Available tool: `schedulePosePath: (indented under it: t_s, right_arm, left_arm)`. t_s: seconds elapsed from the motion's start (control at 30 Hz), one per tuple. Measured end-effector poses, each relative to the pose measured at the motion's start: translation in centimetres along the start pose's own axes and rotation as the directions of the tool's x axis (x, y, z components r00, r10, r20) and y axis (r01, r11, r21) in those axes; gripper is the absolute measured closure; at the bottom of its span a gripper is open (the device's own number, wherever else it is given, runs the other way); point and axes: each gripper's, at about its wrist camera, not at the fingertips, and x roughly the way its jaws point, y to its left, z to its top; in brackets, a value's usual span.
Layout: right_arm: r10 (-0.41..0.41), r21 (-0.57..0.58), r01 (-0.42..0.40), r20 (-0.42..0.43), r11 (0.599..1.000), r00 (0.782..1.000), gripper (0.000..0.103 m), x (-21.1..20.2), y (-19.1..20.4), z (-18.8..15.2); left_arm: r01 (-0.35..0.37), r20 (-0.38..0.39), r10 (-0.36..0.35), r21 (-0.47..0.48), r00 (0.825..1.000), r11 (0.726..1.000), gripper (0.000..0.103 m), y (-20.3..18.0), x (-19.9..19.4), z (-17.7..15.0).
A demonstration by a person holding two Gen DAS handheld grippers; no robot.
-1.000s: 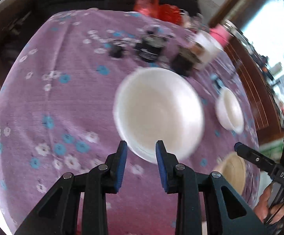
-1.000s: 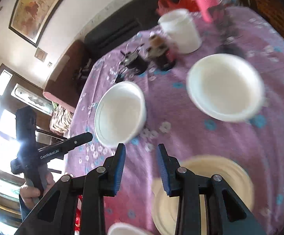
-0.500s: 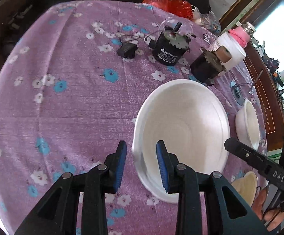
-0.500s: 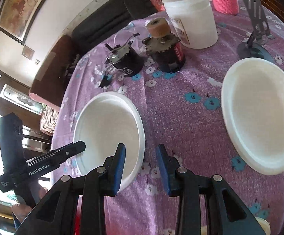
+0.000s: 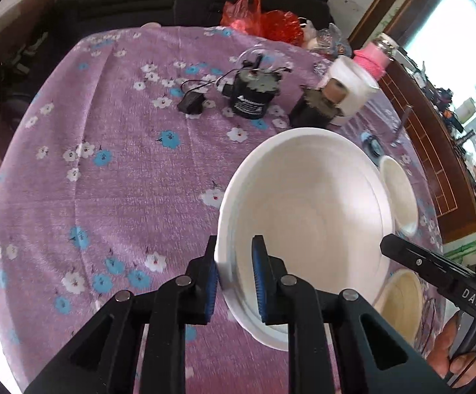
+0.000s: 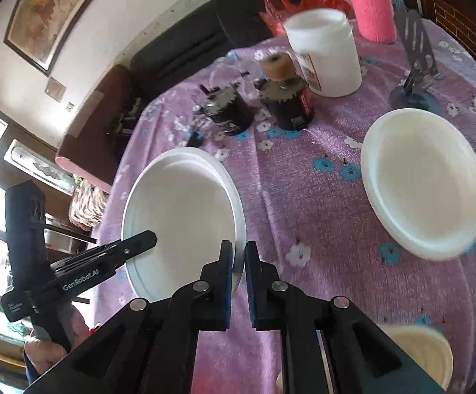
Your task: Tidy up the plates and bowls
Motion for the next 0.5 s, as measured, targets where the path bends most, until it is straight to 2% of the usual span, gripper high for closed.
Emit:
schedulePosePath:
  t_s: [0.23, 0.5]
  right_arm:
    - [0.038, -0.013, -0.038, 0.04, 0.999, 0.998, 0.094, -4.6, 0.9, -2.9]
    - [0.068, -0.039, -0.065, 0.078, 0.997, 0.995, 0.094, -10.1, 0.9, -8.5]
  left_arm:
    - [0.023, 0.013, -0.023, 0.052, 1.0, 0.998, 0.083, -2.2, -3.2, -3.0]
    - [0.046, 0.034, -0.051, 0.127, 0.998, 0.991, 0.077, -5.2, -6.4, -8.2]
